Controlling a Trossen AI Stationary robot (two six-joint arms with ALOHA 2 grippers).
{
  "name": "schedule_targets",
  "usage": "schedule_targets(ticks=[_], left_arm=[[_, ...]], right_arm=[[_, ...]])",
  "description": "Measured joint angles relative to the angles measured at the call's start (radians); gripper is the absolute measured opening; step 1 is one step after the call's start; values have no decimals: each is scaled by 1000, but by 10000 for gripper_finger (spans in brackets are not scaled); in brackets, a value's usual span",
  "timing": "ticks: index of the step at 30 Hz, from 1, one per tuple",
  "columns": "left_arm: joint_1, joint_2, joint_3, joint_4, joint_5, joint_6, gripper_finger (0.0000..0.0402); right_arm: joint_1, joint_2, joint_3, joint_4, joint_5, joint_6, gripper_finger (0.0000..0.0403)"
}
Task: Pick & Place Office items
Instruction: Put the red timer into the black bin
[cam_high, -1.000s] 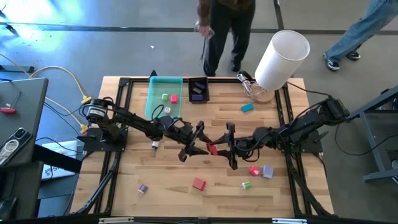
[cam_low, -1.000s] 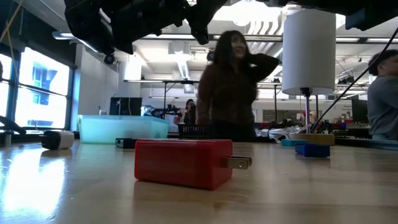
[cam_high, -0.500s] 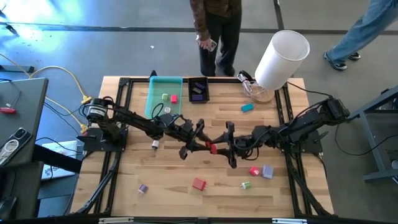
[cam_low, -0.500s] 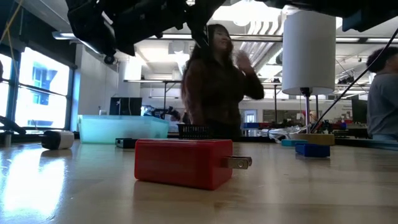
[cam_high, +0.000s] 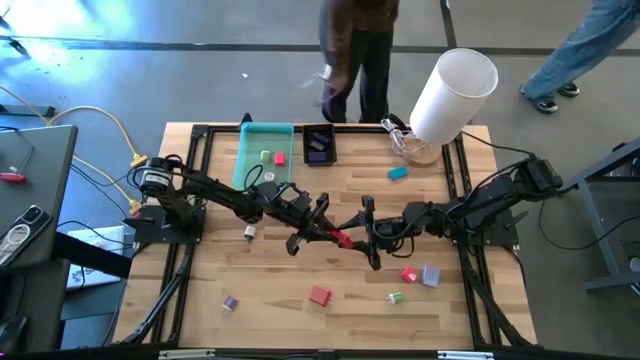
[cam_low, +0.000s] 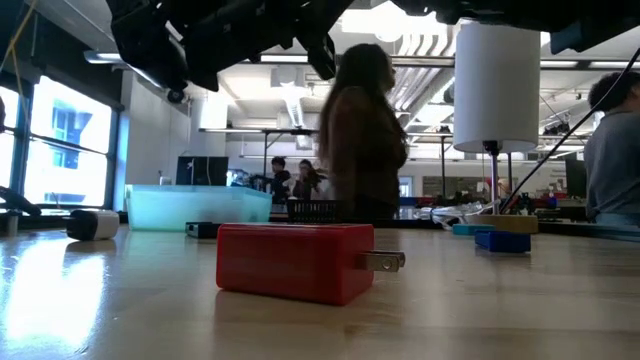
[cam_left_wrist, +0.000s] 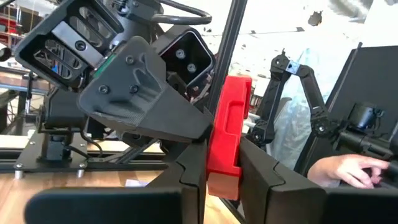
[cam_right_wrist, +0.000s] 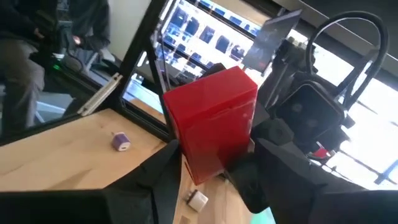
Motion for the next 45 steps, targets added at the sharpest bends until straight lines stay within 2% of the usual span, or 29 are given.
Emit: schedule_targets(ticks=[3,6,9,13,16,21,24,31,34,36,38,41,45], left_arm=[[1,0,0,0,7,-3,50],[2,-3,1,2,10,-10,50],[1,-30,2,-58,26,-10,50],[4,-72,2,-142,11,-7,50],[4,-123,2,-252,-39,16,50],[2,-233,2,-530,-168,70,50],[-1,-326,2,-739,-257,78,50],[14,-558,2,-1259,-720,80,50],[77,-631,2,-1453,-828,26,50],[141,-651,1,-1516,-828,-23,50],[202,-651,1,-1524,-773,-35,50],[286,-612,1,-1462,-659,-61,50],[364,-499,1,-1320,-555,-84,50]], right_arm=[[30,0,0,-4,103,3,189],[83,1,0,-19,280,7,190],[140,0,-3,-57,460,3,191],[217,-3,-1,-118,626,6,191],[276,-3,-1,-144,747,25,191],[346,-3,-1,-212,860,149,191],[377,-4,-1,-292,882,268,191],[401,-4,-1,-509,850,547,191],[391,-4,-1,-552,842,609,191],[382,-4,-1,-555,823,632,191],[370,-4,-1,-553,794,636,191],[350,-4,-1,-533,759,636,191],[319,-4,-1,-499,744,636,191]])
